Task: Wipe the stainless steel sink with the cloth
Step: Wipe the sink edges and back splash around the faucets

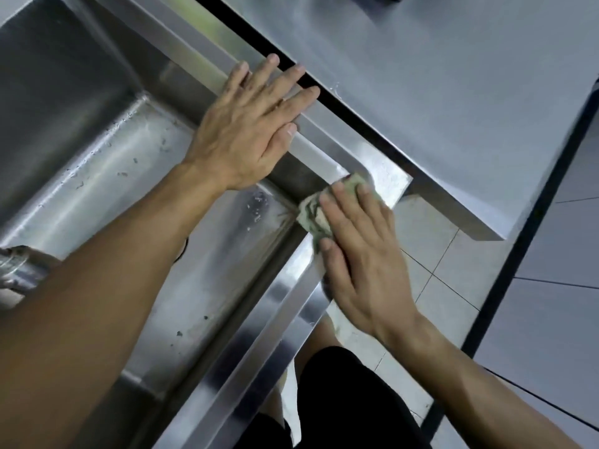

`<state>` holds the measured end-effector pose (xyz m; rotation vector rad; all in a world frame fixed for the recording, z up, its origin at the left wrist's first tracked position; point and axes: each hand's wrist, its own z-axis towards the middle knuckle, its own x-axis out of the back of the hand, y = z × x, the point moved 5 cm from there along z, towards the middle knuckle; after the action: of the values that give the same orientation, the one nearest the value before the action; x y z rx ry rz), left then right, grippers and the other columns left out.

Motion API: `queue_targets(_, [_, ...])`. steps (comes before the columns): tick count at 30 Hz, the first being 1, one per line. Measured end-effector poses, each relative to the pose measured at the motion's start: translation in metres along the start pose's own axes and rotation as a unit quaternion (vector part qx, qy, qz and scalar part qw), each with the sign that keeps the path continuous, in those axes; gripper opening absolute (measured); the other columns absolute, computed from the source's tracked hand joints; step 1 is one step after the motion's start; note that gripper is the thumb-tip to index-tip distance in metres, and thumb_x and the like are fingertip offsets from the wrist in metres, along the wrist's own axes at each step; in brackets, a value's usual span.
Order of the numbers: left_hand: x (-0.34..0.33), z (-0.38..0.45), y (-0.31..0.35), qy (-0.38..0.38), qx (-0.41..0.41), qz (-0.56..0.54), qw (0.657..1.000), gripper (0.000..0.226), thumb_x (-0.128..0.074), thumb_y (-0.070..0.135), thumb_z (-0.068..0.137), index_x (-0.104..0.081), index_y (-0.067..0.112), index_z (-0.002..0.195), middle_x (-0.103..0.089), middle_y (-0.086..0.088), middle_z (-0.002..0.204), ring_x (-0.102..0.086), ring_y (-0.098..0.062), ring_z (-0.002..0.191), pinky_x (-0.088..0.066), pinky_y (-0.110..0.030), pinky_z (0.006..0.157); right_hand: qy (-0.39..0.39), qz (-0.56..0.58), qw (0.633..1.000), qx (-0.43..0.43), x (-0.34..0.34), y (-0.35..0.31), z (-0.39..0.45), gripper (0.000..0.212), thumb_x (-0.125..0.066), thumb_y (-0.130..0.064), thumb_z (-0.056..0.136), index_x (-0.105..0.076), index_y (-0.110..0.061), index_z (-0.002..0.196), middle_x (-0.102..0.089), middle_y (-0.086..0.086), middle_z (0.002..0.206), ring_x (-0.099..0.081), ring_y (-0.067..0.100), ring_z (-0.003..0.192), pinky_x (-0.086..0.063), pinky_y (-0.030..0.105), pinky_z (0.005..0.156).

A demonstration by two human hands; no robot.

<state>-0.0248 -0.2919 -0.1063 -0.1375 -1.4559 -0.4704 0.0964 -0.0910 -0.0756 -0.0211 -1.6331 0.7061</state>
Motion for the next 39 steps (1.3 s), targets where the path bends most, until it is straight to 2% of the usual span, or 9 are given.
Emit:
queue_targets(3, [0.001, 0.0, 0.003, -0.006, 0.002, 0.004, 1.0, 0.056, -0.024, 0.037, 0.109, -0.016, 0.029, 0.164, -0.01, -0.003, 0.172, -0.005, -0.029, 0.159, -0.003, -0.052, 0.128, -0.078, -0.013, 0.989, 0.127, -0.014, -0.028, -0.042, 0.051, -0.048, -0.031, 0.105, -0.043, -0.019, 0.155, -0.03, 0.0, 0.167, -0.016, 0.023, 0.158, -0.016, 0.048, 0.128])
queue_targets(6, [0.002, 0.0, 0.006, -0.009, 0.009, 0.007, 1.0, 0.056, -0.023, 0.037, 0.109, -0.016, 0.028, 0.164, -0.01, -0.003, 0.172, -0.004, -0.029, 0.159, -0.004, -0.052, 0.128, -0.104, -0.055, 0.968, 0.22, -0.004, 0.0, -0.021, 0.048, -0.043, -0.032, 0.106, -0.05, -0.017, 0.151, -0.038, 0.003, 0.163, -0.024, 0.026, 0.156, -0.024, 0.047, 0.125])
queue_targets(10, [0.0, -0.002, 0.005, -0.004, 0.01, 0.008, 1.0, 0.055, -0.024, 0.036, 0.109, -0.015, 0.028, 0.164, -0.011, -0.002, 0.172, -0.004, -0.029, 0.159, -0.007, -0.053, 0.127, 0.003, -0.037, 0.998, 0.052, 0.032, 0.064, 0.037, 0.049, -0.04, -0.021, 0.107, -0.041, -0.013, 0.156, -0.031, 0.007, 0.166, -0.016, 0.026, 0.158, -0.018, 0.051, 0.126])
queue_targets(13, [-0.001, -0.004, 0.007, 0.005, 0.013, 0.005, 1.0, 0.055, -0.024, 0.035, 0.109, -0.017, 0.028, 0.164, -0.012, -0.002, 0.172, -0.005, -0.028, 0.159, -0.007, -0.052, 0.127, 0.051, 0.045, 0.996, -0.051, 0.018, 0.041, 0.02, 0.049, -0.04, -0.02, 0.108, -0.039, -0.011, 0.156, -0.028, 0.007, 0.168, -0.01, 0.027, 0.159, -0.012, 0.056, 0.127])
queue_targets(18, [-0.001, -0.004, 0.005, 0.017, 0.011, -0.001, 1.0, 0.055, -0.026, 0.034, 0.108, -0.019, 0.028, 0.163, -0.015, -0.002, 0.172, -0.007, -0.028, 0.159, -0.007, -0.051, 0.128, -0.04, -0.016, 0.996, 0.082, 0.005, 0.015, -0.019, 0.051, -0.046, -0.023, 0.106, -0.041, -0.011, 0.155, -0.03, 0.006, 0.167, -0.013, 0.025, 0.158, -0.015, 0.051, 0.128])
queue_targets(24, [-0.003, -0.004, 0.003, 0.033, 0.011, -0.01, 0.999, 0.056, -0.026, 0.033, 0.109, -0.018, 0.026, 0.164, -0.015, -0.001, 0.171, -0.007, -0.026, 0.159, -0.006, -0.048, 0.128, 0.017, -0.05, 0.998, -0.04, 0.025, 0.041, 0.07, 0.055, -0.034, -0.029, 0.109, -0.026, -0.014, 0.161, -0.017, 0.007, 0.171, -0.009, 0.026, 0.159, -0.007, 0.048, 0.129])
queue_targets(28, [-0.003, -0.003, 0.001, 0.02, 0.001, -0.016, 1.0, 0.057, -0.023, 0.035, 0.109, -0.014, 0.02, 0.164, -0.012, -0.001, 0.172, -0.005, -0.024, 0.159, -0.004, -0.044, 0.129, -0.071, -0.13, 0.982, 0.115, 0.02, 0.025, 0.049, 0.06, -0.034, -0.03, 0.109, -0.018, -0.009, 0.163, -0.01, 0.01, 0.171, -0.002, 0.028, 0.159, -0.01, 0.051, 0.128])
queue_targets(32, [-0.003, -0.004, 0.0, 0.001, -0.005, -0.015, 1.0, 0.058, -0.021, 0.038, 0.11, -0.013, 0.02, 0.164, -0.009, -0.001, 0.172, -0.002, -0.023, 0.159, -0.002, -0.044, 0.129, -0.15, -0.105, 0.97, 0.159, 0.037, 0.049, 0.012, 0.058, -0.036, -0.029, 0.109, -0.019, -0.014, 0.163, -0.011, 0.004, 0.172, -0.004, 0.025, 0.159, -0.017, 0.055, 0.127])
queue_targets(39, [0.003, -0.01, -0.016, 0.018, 0.036, -0.032, 0.999, 0.058, -0.022, 0.037, 0.11, -0.015, 0.015, 0.164, -0.012, -0.005, 0.172, -0.006, -0.022, 0.159, -0.008, -0.041, 0.129, -0.095, -0.147, 0.963, 0.206, 0.022, 0.029, 0.097, 0.056, -0.036, -0.027, 0.109, -0.024, -0.012, 0.162, -0.015, 0.009, 0.171, -0.007, 0.026, 0.159, -0.018, 0.051, 0.127])
